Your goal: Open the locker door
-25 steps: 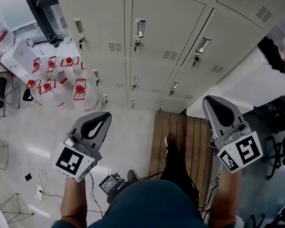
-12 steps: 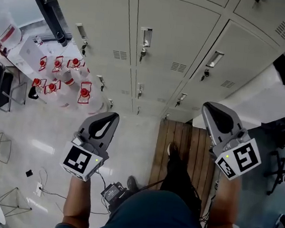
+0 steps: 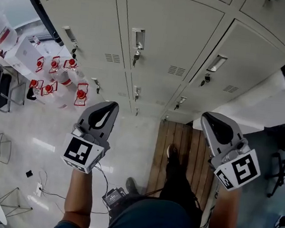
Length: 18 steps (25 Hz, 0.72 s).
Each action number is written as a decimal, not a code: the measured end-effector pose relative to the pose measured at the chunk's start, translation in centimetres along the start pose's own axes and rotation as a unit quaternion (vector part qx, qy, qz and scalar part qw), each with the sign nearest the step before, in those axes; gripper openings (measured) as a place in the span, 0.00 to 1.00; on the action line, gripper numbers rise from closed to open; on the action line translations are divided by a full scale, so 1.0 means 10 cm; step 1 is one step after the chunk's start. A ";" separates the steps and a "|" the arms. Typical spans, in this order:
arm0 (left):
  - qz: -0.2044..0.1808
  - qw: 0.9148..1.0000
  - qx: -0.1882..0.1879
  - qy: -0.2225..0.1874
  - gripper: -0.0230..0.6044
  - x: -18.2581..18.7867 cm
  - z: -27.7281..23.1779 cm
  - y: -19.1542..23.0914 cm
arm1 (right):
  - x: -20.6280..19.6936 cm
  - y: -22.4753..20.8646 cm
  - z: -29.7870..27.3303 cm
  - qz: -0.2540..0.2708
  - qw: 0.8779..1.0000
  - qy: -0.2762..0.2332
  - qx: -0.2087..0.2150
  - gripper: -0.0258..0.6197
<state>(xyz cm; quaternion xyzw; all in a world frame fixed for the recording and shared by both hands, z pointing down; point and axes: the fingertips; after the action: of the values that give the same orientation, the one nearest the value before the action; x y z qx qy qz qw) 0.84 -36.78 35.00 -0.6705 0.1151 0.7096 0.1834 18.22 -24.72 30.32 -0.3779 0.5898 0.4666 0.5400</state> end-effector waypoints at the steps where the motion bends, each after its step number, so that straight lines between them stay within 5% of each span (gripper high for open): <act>1: -0.002 1.000 0.001 0.000 0.07 -0.02 -0.07 0.03 | -0.04 -0.03 0.00 -0.002 1.000 0.002 -0.001 0.10; 18: -0.033 0.999 0.042 0.000 0.07 -0.37 -1.16 0.46 | -0.69 -0.61 0.17 -0.038 0.998 0.035 -0.021 0.10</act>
<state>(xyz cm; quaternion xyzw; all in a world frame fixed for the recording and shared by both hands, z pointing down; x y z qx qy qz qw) 9.59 -46.06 37.45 -0.6658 0.1231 0.6974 0.2349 25.42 -25.19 36.33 -0.4276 0.5837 0.4444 0.5282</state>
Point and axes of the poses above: the fingertips, and each gripper's own axes: z backward along the fingers, y to its left, x out of its top, and after that the axes turned 14 degrees about -y, right-handed
